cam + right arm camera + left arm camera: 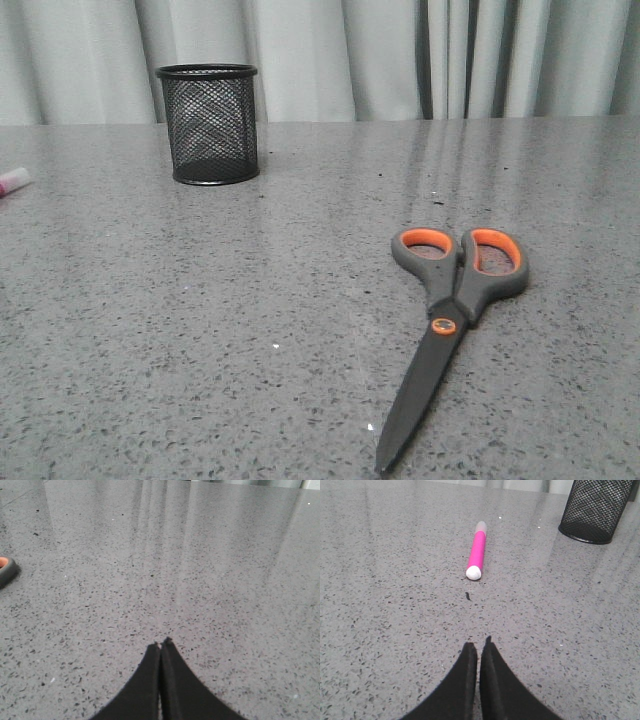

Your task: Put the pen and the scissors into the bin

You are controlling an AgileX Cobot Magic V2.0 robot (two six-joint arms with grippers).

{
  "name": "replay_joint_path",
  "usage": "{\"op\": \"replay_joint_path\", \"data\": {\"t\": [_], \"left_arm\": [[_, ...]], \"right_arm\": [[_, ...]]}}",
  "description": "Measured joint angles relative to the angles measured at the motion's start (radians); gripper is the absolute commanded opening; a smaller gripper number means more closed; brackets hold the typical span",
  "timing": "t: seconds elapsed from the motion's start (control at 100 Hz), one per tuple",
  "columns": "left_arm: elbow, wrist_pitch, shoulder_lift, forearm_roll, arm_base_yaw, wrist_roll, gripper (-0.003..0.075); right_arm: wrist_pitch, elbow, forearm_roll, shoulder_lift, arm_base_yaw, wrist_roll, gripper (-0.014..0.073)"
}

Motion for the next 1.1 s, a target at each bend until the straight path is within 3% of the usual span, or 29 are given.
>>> {"op": "replay_joint_path", "data": {"t": [0.75,0.82,0.99,1.1], "left_arm": [[0.0,0.0,0.0,0.0,0.0,0.0,-0.0012],[0.0,0.0,0.0,0.0,0.0,0.0,-0.0012],[0.0,0.0,0.0,0.009,0.0,0.0,-0.0012],[0.0,-0.028,0.0,0.005,0.0,0.0,-0.0012]], "right_arm": [[-0.015,0.0,-0.005,0.0,0.0,0.0,-0.0069],[-0.08,0.0,-0.002,0.0,0.0,0.0,-0.0069],[-0.41,0.0,0.083,0.0,0.0,0.0,-0.0069],[-0.48,0.0,0.183,0.0,0.0,0.005,-0.0069]]}}
